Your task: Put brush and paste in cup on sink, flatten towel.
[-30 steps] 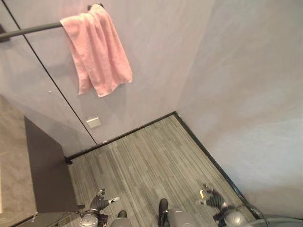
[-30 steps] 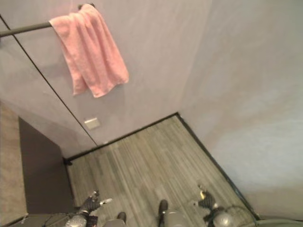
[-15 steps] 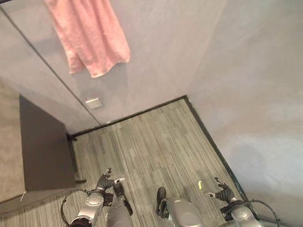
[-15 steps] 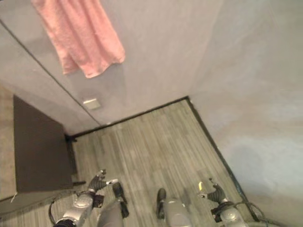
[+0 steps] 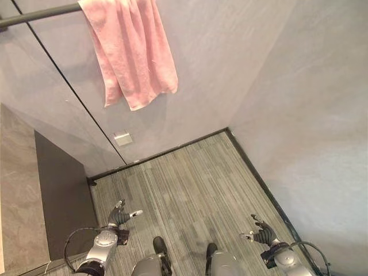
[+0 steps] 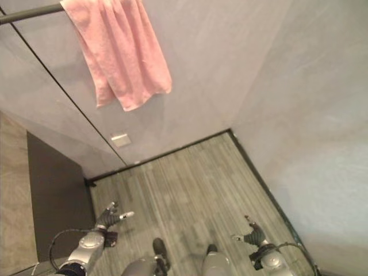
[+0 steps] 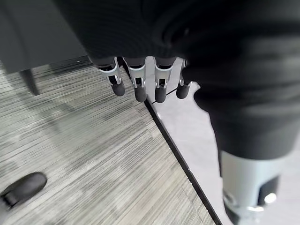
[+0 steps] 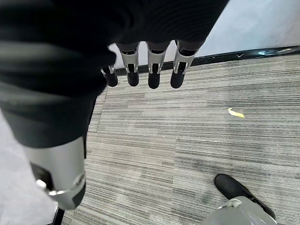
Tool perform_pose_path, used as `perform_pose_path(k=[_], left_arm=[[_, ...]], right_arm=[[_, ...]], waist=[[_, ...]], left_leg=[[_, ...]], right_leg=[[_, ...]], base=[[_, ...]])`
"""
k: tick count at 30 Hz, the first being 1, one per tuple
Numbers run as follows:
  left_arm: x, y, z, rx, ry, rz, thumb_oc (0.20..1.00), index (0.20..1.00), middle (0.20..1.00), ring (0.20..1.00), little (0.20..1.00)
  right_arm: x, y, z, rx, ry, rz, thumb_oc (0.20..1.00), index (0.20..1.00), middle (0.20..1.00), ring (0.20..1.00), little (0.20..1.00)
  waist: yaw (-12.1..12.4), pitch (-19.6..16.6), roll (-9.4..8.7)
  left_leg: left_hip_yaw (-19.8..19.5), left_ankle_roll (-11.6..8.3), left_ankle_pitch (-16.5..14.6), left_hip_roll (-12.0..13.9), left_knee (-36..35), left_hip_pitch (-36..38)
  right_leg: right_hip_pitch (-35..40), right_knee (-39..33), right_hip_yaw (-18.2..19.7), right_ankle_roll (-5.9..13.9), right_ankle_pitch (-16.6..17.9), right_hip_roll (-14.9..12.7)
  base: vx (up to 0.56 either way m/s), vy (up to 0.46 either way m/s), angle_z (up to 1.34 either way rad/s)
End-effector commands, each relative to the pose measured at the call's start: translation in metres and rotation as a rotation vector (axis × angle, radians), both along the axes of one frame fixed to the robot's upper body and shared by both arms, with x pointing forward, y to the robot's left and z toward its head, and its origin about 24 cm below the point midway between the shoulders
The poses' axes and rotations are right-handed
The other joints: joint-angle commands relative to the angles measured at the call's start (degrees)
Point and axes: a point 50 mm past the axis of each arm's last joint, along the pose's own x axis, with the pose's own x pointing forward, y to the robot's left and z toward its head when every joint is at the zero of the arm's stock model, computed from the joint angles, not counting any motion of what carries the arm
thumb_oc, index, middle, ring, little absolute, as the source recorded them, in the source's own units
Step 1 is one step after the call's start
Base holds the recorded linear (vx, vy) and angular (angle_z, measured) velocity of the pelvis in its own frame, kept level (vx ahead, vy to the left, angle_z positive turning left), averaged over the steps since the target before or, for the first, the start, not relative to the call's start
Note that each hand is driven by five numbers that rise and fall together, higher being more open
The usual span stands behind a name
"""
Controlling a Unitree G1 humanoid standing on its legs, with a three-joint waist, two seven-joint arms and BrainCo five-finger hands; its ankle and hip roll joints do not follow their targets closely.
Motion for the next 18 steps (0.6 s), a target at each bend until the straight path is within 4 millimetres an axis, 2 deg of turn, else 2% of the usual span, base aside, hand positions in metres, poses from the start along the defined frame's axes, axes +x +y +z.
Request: perform_pose_path(k=[1,2,3,4,5,9,10,11,13,14,18], left_arm=[[-0.003,0.008,0.005,0.05,-0.026,-0.033,1.0,1.0,1.0,1.0,1.0],[-0.003,0.008,0.005,0.05,-0.026,-0.033,1.0,1.0,1.0,1.0,1.0],[-0.003,0.007,0.005,0.065,-0.024,-0.058,1.0,1.0,1.0,1.0,1.0],[-0.003,0.007,0.005,0.065,-0.024,-0.058,1.0,1.0,1.0,1.0,1.0],[-0.002,0.007,0.006,0.07,-0.028,-0.064,1.0,1.0,1.0,1.0,1.0],[0.002,0.008,0.009,0.072,-0.047,-0.062,1.0,1.0,1.0,1.0,1.0],[0.002,0.008,0.009,0.07,-0.049,-0.06,1.0,1.0,1.0,1.0,1.0],[0.003,0.009,0.011,0.073,-0.056,-0.057,1.0,1.0,1.0,1.0,1.0],[0.004,0.008,0.011,0.071,-0.06,-0.059,1.0,1.0,1.0,1.0,1.0],[0.007,0.008,0.013,0.07,-0.068,-0.058,1.0,1.0,1.0,1.0,1.0],[0.009,0.006,0.013,0.07,-0.067,-0.069,1.0,1.0,1.0,1.0,1.0]], right_arm=[[-0.005,0.005,-0.002,0.009,-0.004,0.014,1.0,1.0,1.0,1.0,1.0],[-0.005,0.005,-0.002,0.009,-0.003,0.014,1.0,1.0,1.0,1.0,1.0],[-0.004,0.009,-0.002,0.036,-0.009,0.014,1.0,1.0,1.0,1.0,1.0],[-0.004,0.009,-0.002,0.036,-0.009,0.015,1.0,1.0,1.0,1.0,1.0],[-0.003,0.011,-0.002,0.057,-0.015,0.011,1.0,1.0,1.0,1.0,1.0],[-0.001,0.014,-0.001,0.078,-0.031,0.003,1.0,1.0,1.0,1.0,1.0],[0.001,0.015,-0.001,0.077,-0.036,0.008,1.0,1.0,1.0,1.0,1.0],[0.004,0.017,0.0,0.083,-0.048,0.01,1.0,1.0,1.0,1.0,1.0],[0.003,0.016,0.0,0.078,-0.046,0.006,1.0,1.0,1.0,1.0,1.0],[0.005,0.017,0.0,0.078,-0.047,0.004,1.0,1.0,1.0,1.0,1.0],[0.002,0.016,-0.003,0.076,-0.028,-0.003,1.0,1.0,1.0,1.0,1.0]], waist=[[-1.5,-1.3,-1.65],[-1.5,-1.3,-1.66],[-2.6,-1.9,-1.3],[-2.6,-1.9,-1.31],[-3.3,-2.0,-0.85],[-3.4,-1.2,-0.4],[-3.5,-0.7,-0.41],[-3.5,-0.3,-0.74],[-3.9,0.1,-0.68],[-4.3,0.4,-0.97],[-5.3,0.4,-1.06]], left_leg=[[-2.2,-1.23,-2.5,1.1,6.7,-3.5],[-2.1,-1.21,-2.5,1.1,6.7,-3.4],[-2.8,-0.6,-0.5,0.4,4.3,-2.6],[-2.8,-0.6,-0.5,0.4,4.3,-2.6],[-3.7,-0.7,0.1,0.0,2.0,-1.0],[-5.1,-0.95,0.4,-0.1,0.0,1.2],[-5.6,-1.08,0.5,-0.2,-0.7,2.1],[-5.9,-1.26,0.7,-0.4,-1.5,3.1],[-6.6,-1.44,0.7,-0.6,-2.6,4.4],[-7.2,-1.76,1.0,-1.0,-3.5,5.7],[-9.2,-2.24,0.9,-1.5,-4.9,7.6]], right_leg=[[2.1,-2.2,4.8,3.44,18.4,-2.8],[2.1,-2.1,4.8,3.45,18.4,-2.8],[0.3,-2.0,8.9,2.04,17.3,0.7],[0.3,-2.0,8.9,2.04,17.3,0.7],[-1.2,-2.2,10.9,1.03,14.6,4.0],[-4.7,-3.4,10.6,0.78,13.4,6.1],[-6.7,-3.9,10.3,0.88,14.0,6.7],[-8.4,-5.9,9.1,1.42,16.0,6.4],[-9.3,-7.3,9.3,1.77,16.8,6.7],[-12.1,-9.1,8.6,2.64,19.5,6.0],[-12.4,-11.7,9.7,2.79,20.4,6.4]], base=[[0.04,0.053,0.09],[0.04,0.102,0.11],[0.0,0.05,0.21],[0.06,0.09,0.24],[0.06,0.04,0.34],[0.07,0.01,0.32],[0.1,-0.044,0.12],[0.08,-0.039,0.16],[0.12,-0.056,0.36],[0.19,-0.085,0.5],[0.13,-0.07,0.63]])
